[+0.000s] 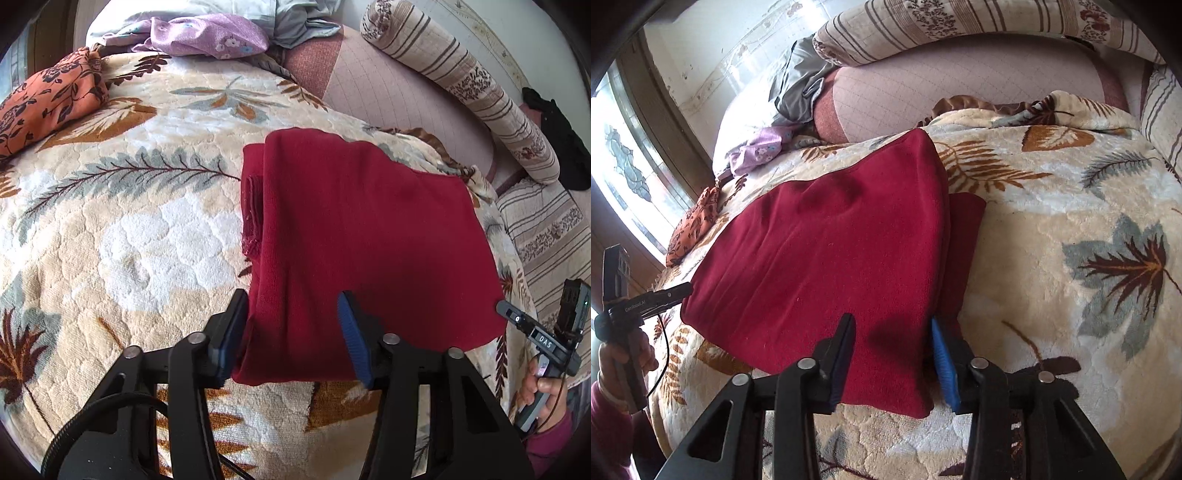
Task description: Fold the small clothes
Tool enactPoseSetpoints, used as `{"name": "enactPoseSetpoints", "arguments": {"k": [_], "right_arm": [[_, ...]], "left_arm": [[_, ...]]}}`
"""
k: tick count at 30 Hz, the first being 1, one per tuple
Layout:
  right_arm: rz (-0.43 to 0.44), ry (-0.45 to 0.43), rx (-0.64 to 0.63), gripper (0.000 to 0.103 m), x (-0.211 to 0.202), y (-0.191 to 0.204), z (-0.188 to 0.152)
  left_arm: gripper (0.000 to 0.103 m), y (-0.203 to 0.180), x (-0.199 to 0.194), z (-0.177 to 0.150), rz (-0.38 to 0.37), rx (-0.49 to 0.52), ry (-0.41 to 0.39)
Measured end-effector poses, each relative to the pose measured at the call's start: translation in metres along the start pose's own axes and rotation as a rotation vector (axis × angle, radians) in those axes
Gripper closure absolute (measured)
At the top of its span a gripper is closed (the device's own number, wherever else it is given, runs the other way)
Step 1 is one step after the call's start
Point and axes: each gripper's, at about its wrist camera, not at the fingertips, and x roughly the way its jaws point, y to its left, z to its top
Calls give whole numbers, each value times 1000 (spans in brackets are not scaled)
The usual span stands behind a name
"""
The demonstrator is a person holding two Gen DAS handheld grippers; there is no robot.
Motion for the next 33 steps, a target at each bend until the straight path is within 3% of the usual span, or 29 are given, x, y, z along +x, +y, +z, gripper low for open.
{"name": "enactPoseSetpoints", "arguments": {"k": [2,6,9,10,11,13,15,18,21,25,28,32,33], "right_arm": [[3,5,-16,79,-1,3,0],[-5,14,-52,80,2,7,5],[-1,54,18,80,14,-4,9],[17,51,41,80,15,-7,8],[29,47,50,85,14,-7,7],[28,29,26,97,7,-2,4],[35,1,1,97,-5,5,0],[87,-13,-7,98,-25,11,-3],[116,-7,-16,98,-36,12,-12],[67,77,24,98,-10,-3,-28],[55,91,29,98,-8,-2,-29],[20,28,7,86,-32,8,-11],[6,3,-1,82,-36,10,-6]], "left_arm": [[65,-2,1,-2,18,17,-2],[66,0,6,0,4,7,9],[67,-1,7,0,14,11,12],[72,-2,5,-1,22,19,9],[84,-3,3,-2,31,30,5],[89,-2,-3,-4,21,37,-7],[96,0,-11,-7,7,53,-30],[96,1,-21,-17,-40,84,-46],[96,5,-16,-28,-23,92,-16],[96,21,-5,-31,-42,-1,12],[95,12,-12,-29,-22,42,14],[94,0,-25,-23,30,100,-20],[88,-2,-27,-21,44,99,-30]]}}
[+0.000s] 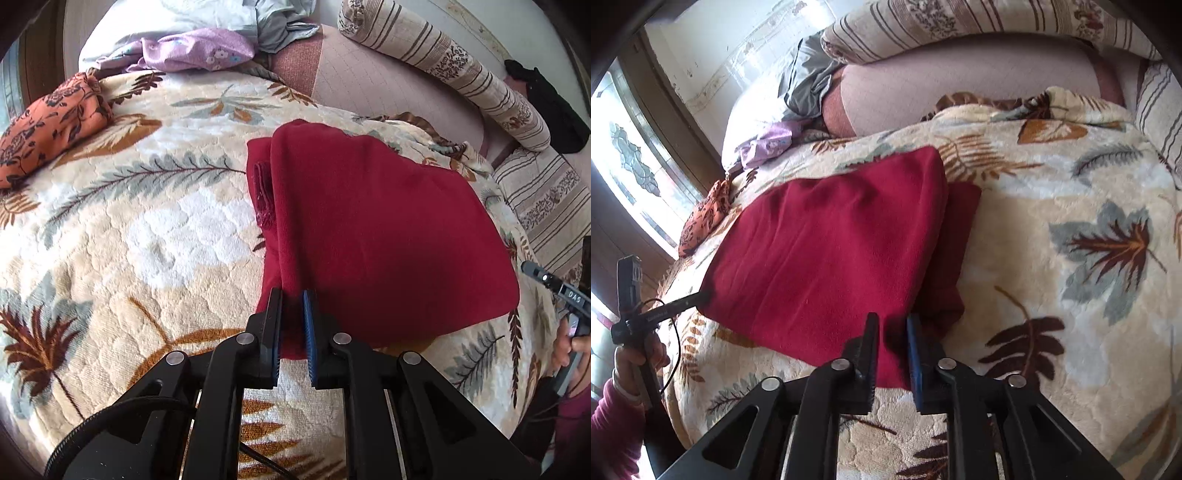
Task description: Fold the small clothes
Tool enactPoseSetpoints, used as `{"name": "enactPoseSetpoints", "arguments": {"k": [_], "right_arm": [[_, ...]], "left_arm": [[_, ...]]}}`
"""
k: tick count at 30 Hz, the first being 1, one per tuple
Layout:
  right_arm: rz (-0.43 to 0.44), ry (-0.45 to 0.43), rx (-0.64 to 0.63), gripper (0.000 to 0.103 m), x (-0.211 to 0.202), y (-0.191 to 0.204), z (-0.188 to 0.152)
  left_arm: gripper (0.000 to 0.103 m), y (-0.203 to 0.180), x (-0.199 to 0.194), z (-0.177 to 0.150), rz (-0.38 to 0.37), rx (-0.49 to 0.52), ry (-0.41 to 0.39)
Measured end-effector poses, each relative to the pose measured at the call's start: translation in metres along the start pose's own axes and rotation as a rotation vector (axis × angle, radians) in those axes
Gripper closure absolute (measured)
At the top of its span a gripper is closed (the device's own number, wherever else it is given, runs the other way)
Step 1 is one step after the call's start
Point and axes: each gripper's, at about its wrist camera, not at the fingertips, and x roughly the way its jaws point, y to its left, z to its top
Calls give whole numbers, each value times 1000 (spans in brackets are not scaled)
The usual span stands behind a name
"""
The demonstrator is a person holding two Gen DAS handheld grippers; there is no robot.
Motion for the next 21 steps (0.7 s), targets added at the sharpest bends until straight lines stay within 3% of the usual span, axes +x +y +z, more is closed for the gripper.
{"name": "enactPoseSetpoints", "arguments": {"k": [2,3,9,12,14,17,21], "right_arm": [[-6,-62,-8,62,-5,7,13],[3,-76,-8,60,-4,11,18],[59,-70,-103,60,58,72,71],[70,-50,-131,70,104,103,96],[80,-41,-135,77,133,121,111],[109,-15,-172,78,172,148,123],[63,71,-261,78,229,174,117]], "left_arm": [[71,-1,-2,6,-2,-20,-22],[66,-1,-1,10,-2,-34,-36],[66,-7,19,27,42,-111,-73],[66,-2,37,28,102,-116,-71],[64,7,49,23,102,-141,-53],[51,21,57,20,73,-204,-59],[51,17,61,25,83,-168,-54]]}}
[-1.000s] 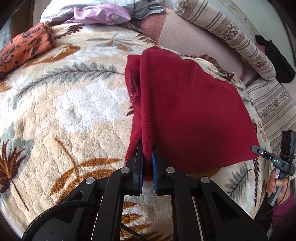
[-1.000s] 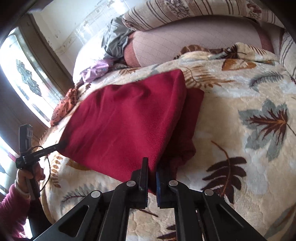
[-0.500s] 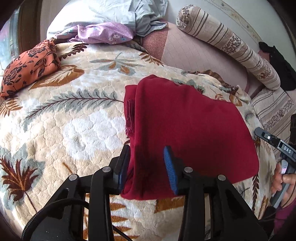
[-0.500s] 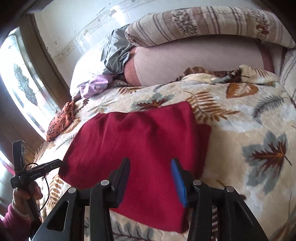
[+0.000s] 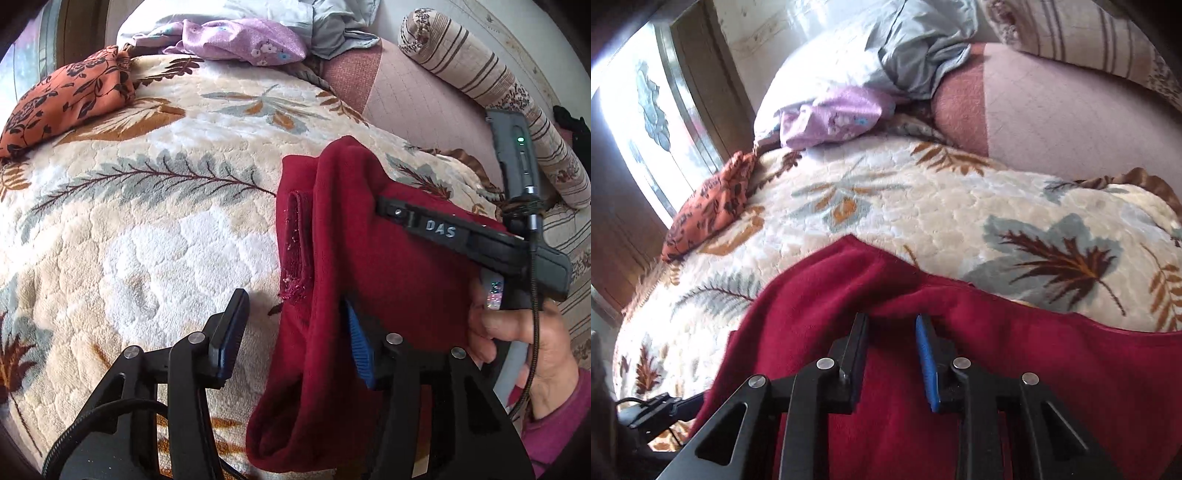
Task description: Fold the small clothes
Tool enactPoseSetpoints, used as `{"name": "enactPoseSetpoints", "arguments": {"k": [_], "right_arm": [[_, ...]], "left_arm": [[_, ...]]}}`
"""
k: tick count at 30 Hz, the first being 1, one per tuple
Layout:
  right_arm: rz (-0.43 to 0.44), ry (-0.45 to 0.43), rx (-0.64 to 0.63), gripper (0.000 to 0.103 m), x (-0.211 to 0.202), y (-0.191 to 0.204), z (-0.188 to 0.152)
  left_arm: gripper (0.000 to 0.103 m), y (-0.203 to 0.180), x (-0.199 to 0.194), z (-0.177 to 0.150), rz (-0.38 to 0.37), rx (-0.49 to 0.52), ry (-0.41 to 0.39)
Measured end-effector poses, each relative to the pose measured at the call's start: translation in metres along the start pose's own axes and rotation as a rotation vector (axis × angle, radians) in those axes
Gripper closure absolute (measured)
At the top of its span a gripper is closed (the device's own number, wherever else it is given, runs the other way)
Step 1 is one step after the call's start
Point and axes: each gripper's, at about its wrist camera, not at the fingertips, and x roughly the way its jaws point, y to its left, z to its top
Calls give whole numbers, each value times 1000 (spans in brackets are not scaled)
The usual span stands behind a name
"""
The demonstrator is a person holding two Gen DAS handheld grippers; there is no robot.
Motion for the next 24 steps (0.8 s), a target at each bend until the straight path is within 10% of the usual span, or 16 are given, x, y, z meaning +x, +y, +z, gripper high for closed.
{"name": "enactPoseSetpoints", "arguments": {"k": [8,16,24], "right_arm": [[21,20,53,78,-9,-19,-6],[-192,-78,176,78,-98,-113,-37],[-262,-70,317,78,-87,-169,-62]], "left_arm": [[50,3,-2,-1,-14,-20,-5],[50,4,-9,-5,-11,-35,-12],[44,4,-4,-4,1,-37,-15]]}}
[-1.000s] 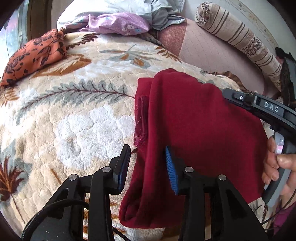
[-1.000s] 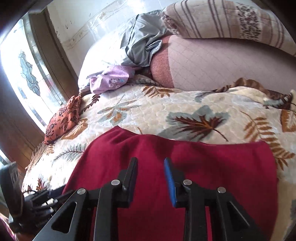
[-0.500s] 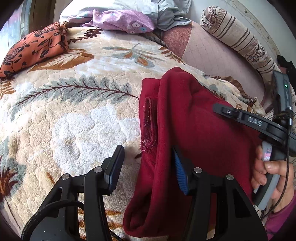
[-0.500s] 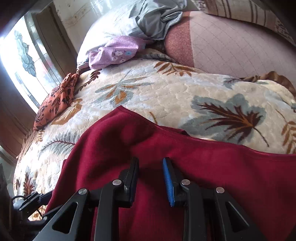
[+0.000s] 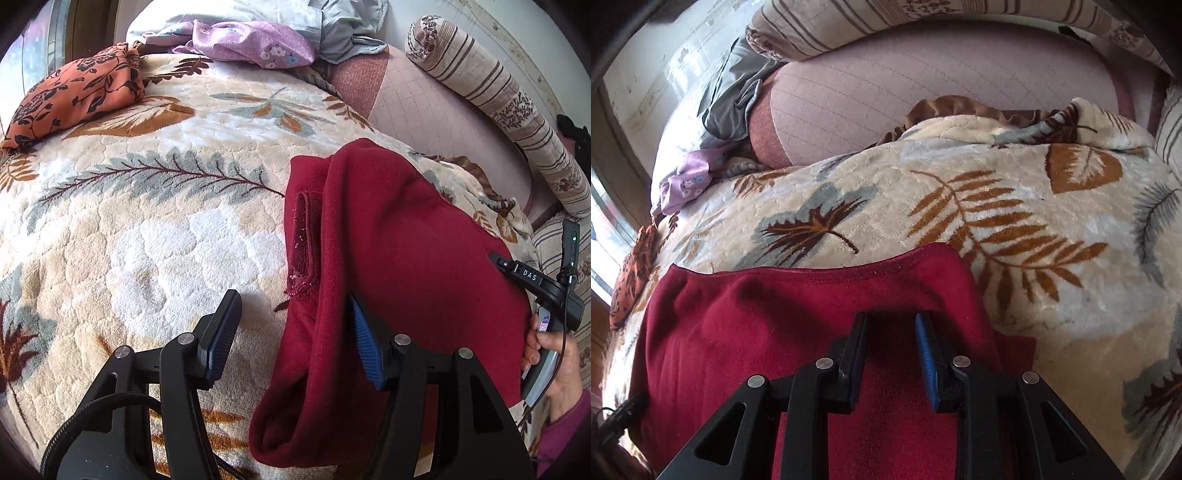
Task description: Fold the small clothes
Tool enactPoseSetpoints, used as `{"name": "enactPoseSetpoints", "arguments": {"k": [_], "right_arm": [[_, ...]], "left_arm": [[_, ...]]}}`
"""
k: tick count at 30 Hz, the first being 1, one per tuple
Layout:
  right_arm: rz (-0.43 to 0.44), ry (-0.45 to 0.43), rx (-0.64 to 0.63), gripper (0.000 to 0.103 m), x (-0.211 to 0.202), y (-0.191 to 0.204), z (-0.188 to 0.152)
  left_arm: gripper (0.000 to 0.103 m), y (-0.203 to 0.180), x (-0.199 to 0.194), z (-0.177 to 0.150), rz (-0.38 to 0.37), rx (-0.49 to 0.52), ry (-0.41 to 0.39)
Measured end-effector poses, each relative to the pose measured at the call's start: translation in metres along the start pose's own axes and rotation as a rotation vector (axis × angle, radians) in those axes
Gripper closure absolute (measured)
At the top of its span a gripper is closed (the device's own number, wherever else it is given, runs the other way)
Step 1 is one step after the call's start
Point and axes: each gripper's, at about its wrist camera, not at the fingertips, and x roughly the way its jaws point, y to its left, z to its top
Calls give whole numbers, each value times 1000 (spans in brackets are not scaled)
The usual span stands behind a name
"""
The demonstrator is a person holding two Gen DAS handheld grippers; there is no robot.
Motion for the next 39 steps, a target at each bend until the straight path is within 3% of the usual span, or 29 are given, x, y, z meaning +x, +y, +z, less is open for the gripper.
{"name": "enactPoseSetpoints", "arguments": {"k": [3,9,11,13,15,17,21,24,26,29,33,39], "right_arm": [[-55,8,-96,75,-5,21,1],[-31,-26,-111,71,-39,41,-1],[-8,-51,-83,69,-48,36,-4],[-45,-58,-57,69,-49,26,-9],[-108,-20,-25,69,-37,9,-14],[-92,9,18,68,-26,-6,-20],[-127,34,-35,68,-33,9,-14],[-56,24,-38,66,-47,33,-8],[-2,23,-70,52,-53,59,-6],[104,50,-120,42,-49,106,-5],[199,105,-165,41,-31,164,-5],[252,178,-281,40,4,238,-10]], "left_arm": [[44,0,0,0,0,0,0],[44,1,0,1,-2,-2,4],[44,1,0,1,-3,-3,6],[44,1,0,2,-1,-3,8],[44,0,1,2,2,-1,10],[44,0,1,2,5,3,9],[44,-1,1,2,4,0,12],[44,0,0,2,0,-5,13],[44,2,-2,2,-3,-10,13],[44,4,-4,0,-10,-18,16],[44,6,-5,-1,-18,-25,21],[44,10,-3,-1,-42,-44,34]]}}
